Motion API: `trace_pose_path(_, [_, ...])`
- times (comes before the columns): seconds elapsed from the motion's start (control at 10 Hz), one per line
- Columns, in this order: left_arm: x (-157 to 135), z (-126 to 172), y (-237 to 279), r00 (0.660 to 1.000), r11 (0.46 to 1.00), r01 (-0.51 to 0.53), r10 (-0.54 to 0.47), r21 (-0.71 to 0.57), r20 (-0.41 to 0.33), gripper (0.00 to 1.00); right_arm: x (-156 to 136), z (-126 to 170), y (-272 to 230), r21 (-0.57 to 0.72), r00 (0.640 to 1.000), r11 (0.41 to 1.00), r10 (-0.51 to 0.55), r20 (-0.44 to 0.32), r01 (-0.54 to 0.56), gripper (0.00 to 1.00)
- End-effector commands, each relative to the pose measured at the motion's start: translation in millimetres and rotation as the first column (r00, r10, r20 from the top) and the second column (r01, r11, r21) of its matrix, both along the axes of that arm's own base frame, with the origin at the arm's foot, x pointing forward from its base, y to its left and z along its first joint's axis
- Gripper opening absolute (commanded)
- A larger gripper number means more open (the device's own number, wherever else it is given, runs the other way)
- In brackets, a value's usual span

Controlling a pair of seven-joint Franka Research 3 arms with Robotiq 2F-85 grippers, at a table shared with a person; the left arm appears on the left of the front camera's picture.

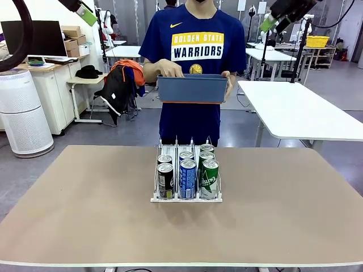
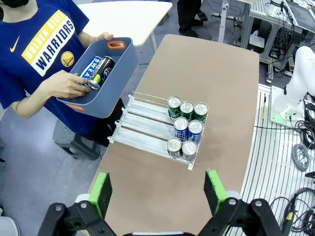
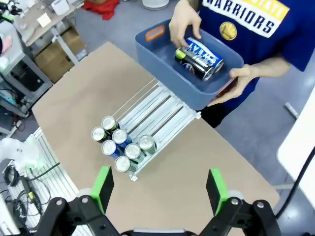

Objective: Fill the beverage cans into the dispenser.
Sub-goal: Pick up the Ionic drink handed by the human.

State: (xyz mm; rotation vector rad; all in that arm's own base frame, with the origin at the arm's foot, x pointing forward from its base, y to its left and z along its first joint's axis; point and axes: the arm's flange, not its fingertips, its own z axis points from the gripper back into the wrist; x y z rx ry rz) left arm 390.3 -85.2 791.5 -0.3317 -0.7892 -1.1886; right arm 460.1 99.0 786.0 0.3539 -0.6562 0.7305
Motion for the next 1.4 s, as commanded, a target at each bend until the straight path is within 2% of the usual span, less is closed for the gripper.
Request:
trace_pose_path(0.0, [-1,-1,0,1.000,1.000,0.003,-0.003,0.001,-0.005,1.00,6,16,-12,0.020,1.000,1.000,0.023,0.011,-0.023,1.00])
trace_pose_path(0.1, [-1,-1,0,1.000,1.000,0.003,-0.003,0.001,-0.005,1.00,13,25,-16,0.009,0.999,1.000,0.017,0.028,-0.018,1.00])
trace_pose_path(0.3, [-1,-1,0,1.000,1.000,0.003,-0.003,0.001,-0.005,1.00,16,38,-15,0.011,1.000,1.000,0.023,-0.017,-0.023,1.00])
trace_pose_path(0.4, [-1,-1,0,1.000,1.000,0.003,-0.003,0.001,-0.005,1.00,18,38,-14,0.006,1.000,1.000,0.017,-0.004,-0.017,1.00])
trace_pose_path(0.5, [-1,-1,0,1.000,1.000,0.003,-0.003,0.001,-0.005,1.00,7,29,-13,-0.001,1.000,1.000,0.001,0.017,-0.001,1.00])
trace_pose_path(1.0, [-1,-1,0,1.000,1.000,0.003,-0.003,0.001,-0.005,1.00,7,29,-13,-0.001,1.000,1.000,0.001,0.017,-0.001,1.00])
trace_pose_path(1.3, [-1,-1,0,1.000,1.000,0.003,-0.003,0.001,-0.005,1.00,11,36,-18,-0.002,0.997,0.997,0.075,-0.028,-0.075,1.00])
